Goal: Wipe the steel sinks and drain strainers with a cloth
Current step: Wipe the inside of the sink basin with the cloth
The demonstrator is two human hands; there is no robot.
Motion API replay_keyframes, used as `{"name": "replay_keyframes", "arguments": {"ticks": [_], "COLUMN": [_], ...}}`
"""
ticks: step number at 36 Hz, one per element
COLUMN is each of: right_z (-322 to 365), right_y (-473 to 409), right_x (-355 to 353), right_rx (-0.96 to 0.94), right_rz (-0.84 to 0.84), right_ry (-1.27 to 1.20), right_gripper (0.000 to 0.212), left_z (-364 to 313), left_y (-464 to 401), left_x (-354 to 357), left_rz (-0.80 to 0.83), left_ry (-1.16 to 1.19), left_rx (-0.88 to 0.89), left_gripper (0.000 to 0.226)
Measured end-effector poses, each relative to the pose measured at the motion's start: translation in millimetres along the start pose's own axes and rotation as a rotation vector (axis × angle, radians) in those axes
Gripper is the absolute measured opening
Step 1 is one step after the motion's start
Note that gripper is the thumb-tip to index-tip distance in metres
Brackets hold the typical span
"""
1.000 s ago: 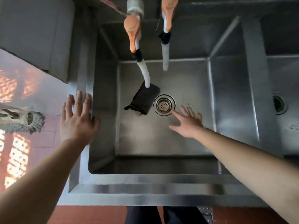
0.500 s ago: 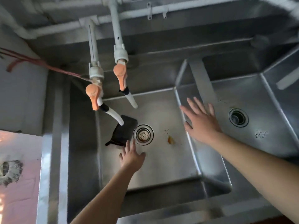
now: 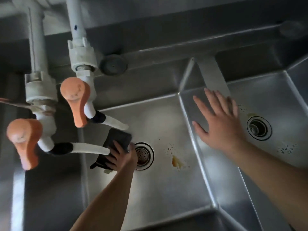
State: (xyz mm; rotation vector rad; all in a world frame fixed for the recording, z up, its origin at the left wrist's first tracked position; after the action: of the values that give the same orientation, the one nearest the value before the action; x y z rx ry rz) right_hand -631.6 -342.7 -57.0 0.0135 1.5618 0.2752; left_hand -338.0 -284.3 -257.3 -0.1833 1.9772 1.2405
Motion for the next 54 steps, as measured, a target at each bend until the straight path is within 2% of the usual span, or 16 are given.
{"name": "replay_keyframes", "arguments": {"ticks": [3, 8, 14, 18, 23, 25, 28, 33, 38, 44, 49, 54], "right_z": [-1.4, 0.4, -0.3, -1.3, -0.3, -0.6, -0.5, 1.4, 2.9, 3.0, 3.5, 2.4], "right_y": [1.2, -1.7, -0.8, -1.5, -2.1, -2.1, -1.9, -1.3, -1.5, -2.1, -2.9, -3.1], "right_x": [0.9, 2.1, 3.5, 4.5, 3.4, 2.1, 0.9, -3.7, -3.6, -3.4, -4.6, -1.3], "right_rx": [0.045, 0.033, 0.034, 0.029, 0.029, 0.03, 0.031, 0.048, 0.046, 0.058, 0.062, 0.047], "right_rz": [-0.054, -0.014, -0.066, -0.092, -0.096, -0.091, -0.074, -0.039, -0.052, 0.002, 0.035, -0.019], "right_ry": [-0.033, 0.036, 0.009, -0.007, 0.013, 0.015, 0.019, 0.016, 0.009, 0.054, 0.067, 0.037], "right_gripper": [0.073, 0.077, 0.076, 0.075, 0.075, 0.076, 0.076, 0.075, 0.074, 0.077, 0.077, 0.074], "left_z": [-13.7, -64.5, -138.6, -190.0, -220.0, -226.1, -221.3, -181.2, -95.2, -0.3, -6.4, -67.5], "left_y": [-19.9, -36.6, -38.2, -25.8, -14.1, -12.1, -14.5, -18.1, 29.5, 104.5, 95.4, 47.6], "left_x": [-1.0, 6.8, 34.1, 55.8, 81.6, 87.0, 85.5, 72.0, 81.0, 98.4, 98.4, 88.3], "left_rz": [0.011, -0.112, -0.103, 0.042, 0.205, 0.245, 0.23, 0.25, 0.33, 0.313, 0.264, 0.214], "left_ry": [-0.007, 0.05, -0.037, -0.111, -0.311, -0.375, -0.469, -0.705, -0.849, -0.943, -0.9, -0.772], "left_rx": [0.032, 0.004, 0.208, 0.322, 0.566, 0.606, 0.641, 0.798, 0.885, 0.935, 0.98, 0.848], "left_gripper": [0.091, 0.087, 0.074, 0.065, 0.061, 0.061, 0.062, 0.062, 0.067, 0.068, 0.057, 0.066]}}
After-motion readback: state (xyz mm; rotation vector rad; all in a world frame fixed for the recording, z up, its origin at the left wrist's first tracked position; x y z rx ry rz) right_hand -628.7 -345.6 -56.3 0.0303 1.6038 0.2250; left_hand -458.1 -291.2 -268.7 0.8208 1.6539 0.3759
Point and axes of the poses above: each hand's wrist, its own y-axis away from the middle knuckle, its own x-axis out of the palm, z = x × y, the point moved 1 cm from there along -y, towards the middle knuckle, and after that the axes turned 10 degrees about z, right-handed, at the moved point
